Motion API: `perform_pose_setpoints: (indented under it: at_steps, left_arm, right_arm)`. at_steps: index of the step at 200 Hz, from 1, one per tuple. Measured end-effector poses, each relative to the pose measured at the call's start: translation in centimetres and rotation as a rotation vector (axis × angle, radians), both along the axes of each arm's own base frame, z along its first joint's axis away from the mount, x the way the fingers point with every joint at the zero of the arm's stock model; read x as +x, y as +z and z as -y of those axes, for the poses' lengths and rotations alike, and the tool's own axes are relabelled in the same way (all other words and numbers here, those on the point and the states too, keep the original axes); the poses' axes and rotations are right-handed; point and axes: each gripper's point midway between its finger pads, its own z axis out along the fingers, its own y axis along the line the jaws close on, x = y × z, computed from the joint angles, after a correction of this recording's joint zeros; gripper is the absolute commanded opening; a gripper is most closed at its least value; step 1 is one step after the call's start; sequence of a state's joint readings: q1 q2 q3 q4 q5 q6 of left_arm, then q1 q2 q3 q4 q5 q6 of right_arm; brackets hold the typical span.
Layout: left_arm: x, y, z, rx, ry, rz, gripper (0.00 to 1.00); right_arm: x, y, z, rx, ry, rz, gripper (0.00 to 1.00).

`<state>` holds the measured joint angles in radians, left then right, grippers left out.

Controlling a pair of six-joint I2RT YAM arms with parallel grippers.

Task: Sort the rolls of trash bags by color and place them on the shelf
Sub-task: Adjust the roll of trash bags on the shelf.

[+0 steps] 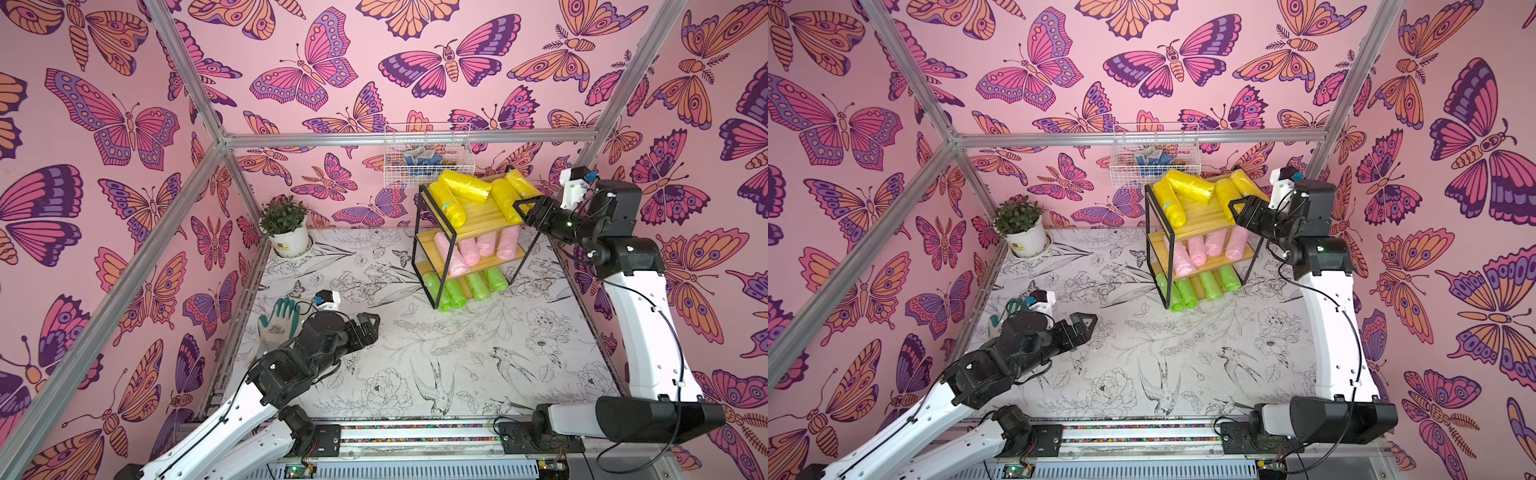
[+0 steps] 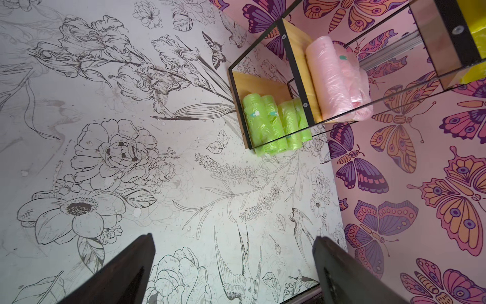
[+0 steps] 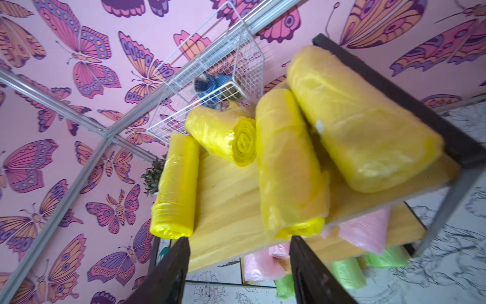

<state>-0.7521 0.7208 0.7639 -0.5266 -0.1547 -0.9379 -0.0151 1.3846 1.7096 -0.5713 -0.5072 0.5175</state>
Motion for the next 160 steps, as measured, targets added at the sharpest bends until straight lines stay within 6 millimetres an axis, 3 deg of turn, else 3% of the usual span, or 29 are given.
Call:
perform_pose_setpoints:
  at_steps: [52, 94, 160]
  left_arm:
    - [-0.4, -0.6, -0.3, -0.001, -0.003, -0.004, 1.0]
    - [-0.5, -0.8, -0.4, 0.0, -0.002, -0.009, 1.0]
    - [-0.4, -2.5, -0.2, 0.041, 0.001, -0.068, 1.0]
  right_arm:
    - [3.0, 2.0, -4.3, 0.07, 0.199, 0.061, 0.64]
    - [6.8, 4.3, -5.8, 0.083, 0.274, 0.142, 0.65]
    - [12.0, 2.2, -6.3, 0.071, 0.29, 0.108, 0.65]
